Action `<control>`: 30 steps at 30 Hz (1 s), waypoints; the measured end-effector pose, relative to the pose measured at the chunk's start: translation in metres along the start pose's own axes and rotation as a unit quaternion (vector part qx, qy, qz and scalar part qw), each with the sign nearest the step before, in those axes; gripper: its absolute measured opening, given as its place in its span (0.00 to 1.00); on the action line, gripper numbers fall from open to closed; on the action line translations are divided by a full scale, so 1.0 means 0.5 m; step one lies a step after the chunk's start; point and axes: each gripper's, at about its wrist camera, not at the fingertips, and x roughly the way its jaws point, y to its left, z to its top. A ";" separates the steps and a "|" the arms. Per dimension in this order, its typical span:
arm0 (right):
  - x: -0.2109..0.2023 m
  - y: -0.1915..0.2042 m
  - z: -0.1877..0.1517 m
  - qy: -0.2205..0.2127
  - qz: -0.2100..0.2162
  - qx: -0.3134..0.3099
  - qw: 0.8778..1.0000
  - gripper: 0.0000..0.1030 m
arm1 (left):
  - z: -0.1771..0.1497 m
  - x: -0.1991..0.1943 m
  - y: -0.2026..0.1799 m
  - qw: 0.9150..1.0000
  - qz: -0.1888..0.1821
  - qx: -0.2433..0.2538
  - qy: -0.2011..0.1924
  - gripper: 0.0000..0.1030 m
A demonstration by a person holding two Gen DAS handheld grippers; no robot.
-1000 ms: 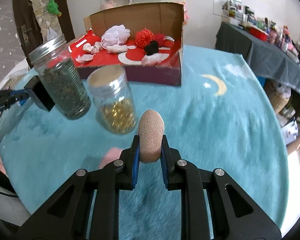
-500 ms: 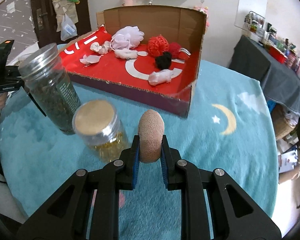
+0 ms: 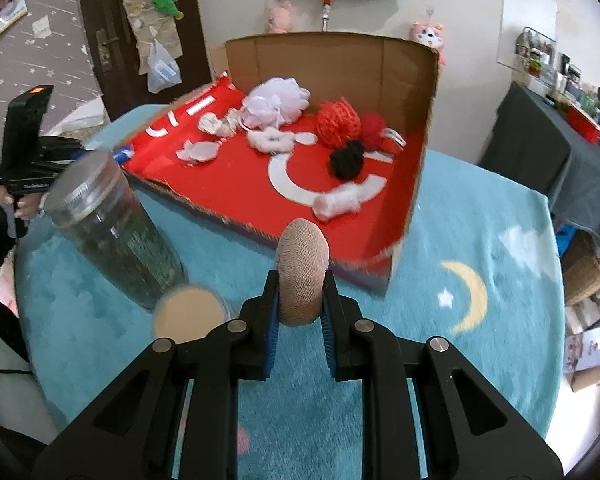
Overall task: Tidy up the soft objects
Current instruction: 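Lift both held items and carry them over the red-lined box, then lower the blue tube with left gripper while right lowers the sponge pad, open both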
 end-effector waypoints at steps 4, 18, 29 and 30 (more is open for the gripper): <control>0.013 -0.005 0.034 0.001 0.020 0.002 1.000 0.17 | 0.043 0.023 -0.011 1.000 -0.028 -0.005 0.006 0.22; 0.139 0.006 0.168 0.057 0.043 0.004 0.997 0.17 | 0.171 0.175 -0.078 0.995 -0.031 0.021 0.094 0.22; 0.257 0.009 0.217 0.138 0.028 -0.003 0.990 0.18 | 0.214 0.280 -0.091 0.987 -0.016 0.026 0.157 0.22; 0.265 0.008 0.218 0.143 0.029 -0.001 0.989 0.18 | 0.215 0.288 -0.091 0.986 -0.017 0.025 0.163 0.22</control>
